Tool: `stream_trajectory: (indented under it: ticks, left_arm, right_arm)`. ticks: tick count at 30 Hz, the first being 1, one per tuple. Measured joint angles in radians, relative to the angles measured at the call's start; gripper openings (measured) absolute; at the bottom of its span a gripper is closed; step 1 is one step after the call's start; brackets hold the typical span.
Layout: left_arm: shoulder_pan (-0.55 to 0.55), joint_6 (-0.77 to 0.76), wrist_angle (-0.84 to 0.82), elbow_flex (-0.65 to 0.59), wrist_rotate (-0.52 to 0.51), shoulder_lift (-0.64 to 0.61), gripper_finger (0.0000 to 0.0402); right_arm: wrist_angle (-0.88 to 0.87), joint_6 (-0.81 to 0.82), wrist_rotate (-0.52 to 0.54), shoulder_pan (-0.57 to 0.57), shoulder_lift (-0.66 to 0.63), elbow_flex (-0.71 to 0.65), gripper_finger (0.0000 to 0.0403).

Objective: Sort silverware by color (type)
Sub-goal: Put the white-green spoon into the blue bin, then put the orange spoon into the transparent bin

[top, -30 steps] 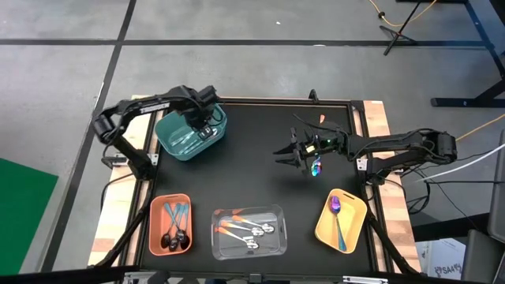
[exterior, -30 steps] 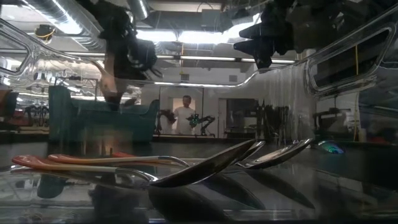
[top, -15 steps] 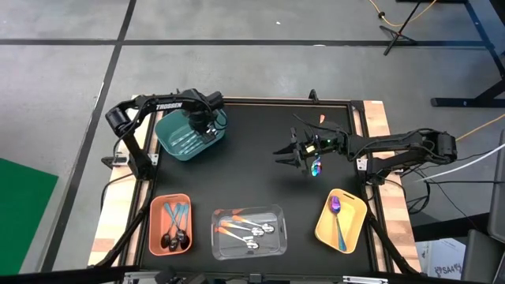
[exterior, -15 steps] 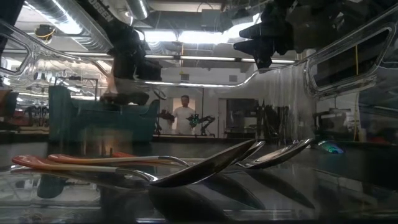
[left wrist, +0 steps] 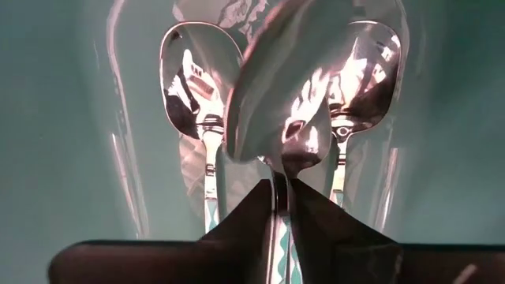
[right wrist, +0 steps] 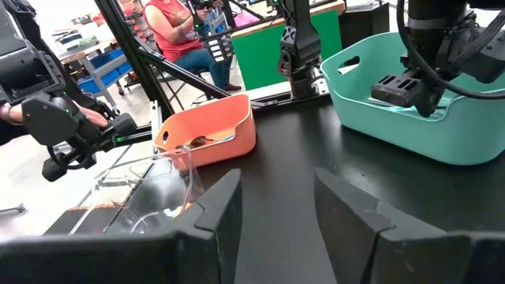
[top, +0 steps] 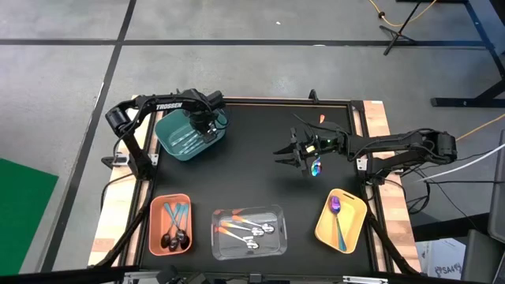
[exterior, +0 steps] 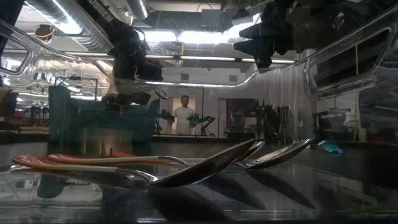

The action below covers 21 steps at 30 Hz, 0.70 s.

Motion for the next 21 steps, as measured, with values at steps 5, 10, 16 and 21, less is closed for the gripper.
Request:
stream_trajectory:
  ticks: [5,10,16,21]
  left_arm:
    - [0.0,-0.001,0.008,0.0,0.0,0.0,0.0069]
    - [-0.001,-0.002,0.026,0.0,0.0,0.0,0.0085]
    - [-0.001,-0.003,0.046,0.0,0.0,0.0,0.0088]
    - [-0.001,-0.003,0.046,0.0,0.0,0.0,0.0088]
  right_arm:
    - [0.0,0.0,0.0,0.0,0.0,0.0,0.0145]
    - [0.0,0.001,0.0,0.0,0.0,0.0,0.0145]
    - [0.0,0.002,0.0,0.0,0.0,0.0,0.0145]
    - [0.0,0.002,0.0,0.0,0.0,0.0,0.0145]
